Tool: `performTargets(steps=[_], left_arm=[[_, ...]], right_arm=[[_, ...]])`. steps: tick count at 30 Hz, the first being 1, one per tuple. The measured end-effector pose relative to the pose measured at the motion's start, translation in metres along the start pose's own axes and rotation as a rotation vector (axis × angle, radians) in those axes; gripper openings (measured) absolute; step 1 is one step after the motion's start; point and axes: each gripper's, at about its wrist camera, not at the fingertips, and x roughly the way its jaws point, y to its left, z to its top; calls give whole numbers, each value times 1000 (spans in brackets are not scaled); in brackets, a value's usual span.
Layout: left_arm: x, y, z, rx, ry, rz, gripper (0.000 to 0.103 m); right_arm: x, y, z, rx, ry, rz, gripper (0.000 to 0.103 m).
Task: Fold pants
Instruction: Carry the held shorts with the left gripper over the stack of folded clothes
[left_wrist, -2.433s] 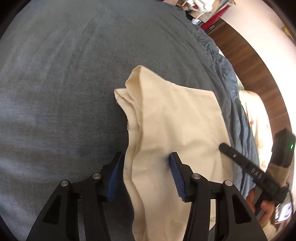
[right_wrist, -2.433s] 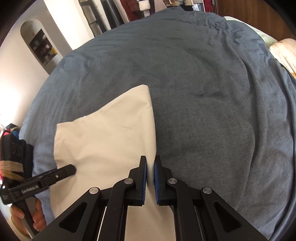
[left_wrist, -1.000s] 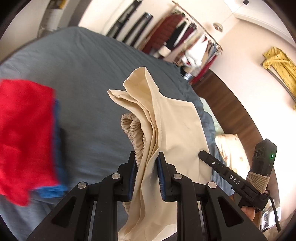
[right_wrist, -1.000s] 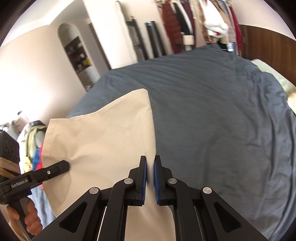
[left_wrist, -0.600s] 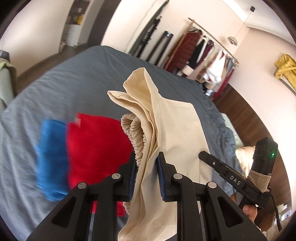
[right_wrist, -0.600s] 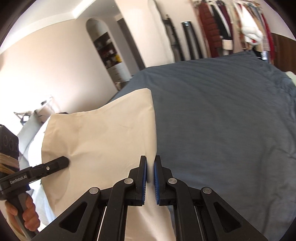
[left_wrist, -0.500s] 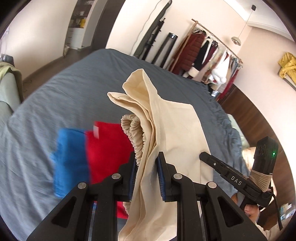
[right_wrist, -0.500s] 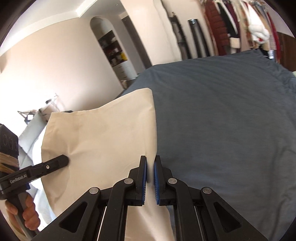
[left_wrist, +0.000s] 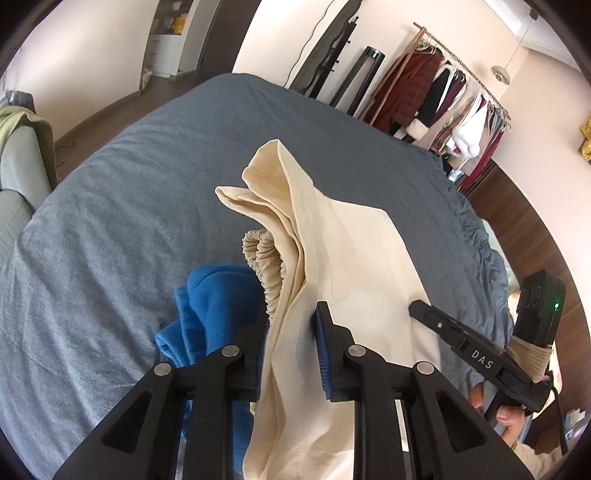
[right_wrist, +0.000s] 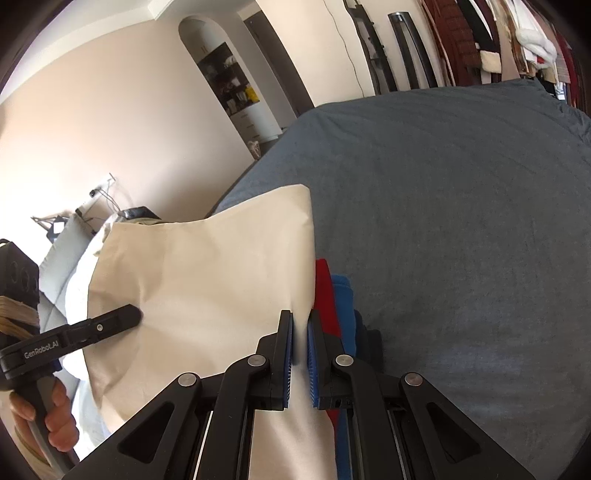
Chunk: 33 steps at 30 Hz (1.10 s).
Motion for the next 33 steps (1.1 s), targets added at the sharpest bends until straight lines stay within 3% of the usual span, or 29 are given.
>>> performTargets(steps=[8,9,11,13,16,21,29,33], left_arm=[[-2,0,-5,76,43,70,43],[-5,-1,-5,88,44,101,46],[-13,-3,-6,105,25,196,68],[-23,-6,-7,153,-1,276,69],[-41,-15,-20,180,-34,360,67],[-66,-34,-57,194,-42,332,67],[-60,-36,-93,130,8,184,67],[-51,-27,-100,98,32,168,61]], right_arm=[[20,0,-1,-26,41,-61,12],[20,0,-2,-26,43,-73,16],[21,-1,-4,-35,52,-117,21],[20,-4,-6,-44,59,-182,33],[11,-2,-7,-92,43,-272,35],[-25,7,-13,-154,-24,-308,38],[-60,4,-38,-119,-15,-129,42],[-58,5,-47,-107,10,-132,42]])
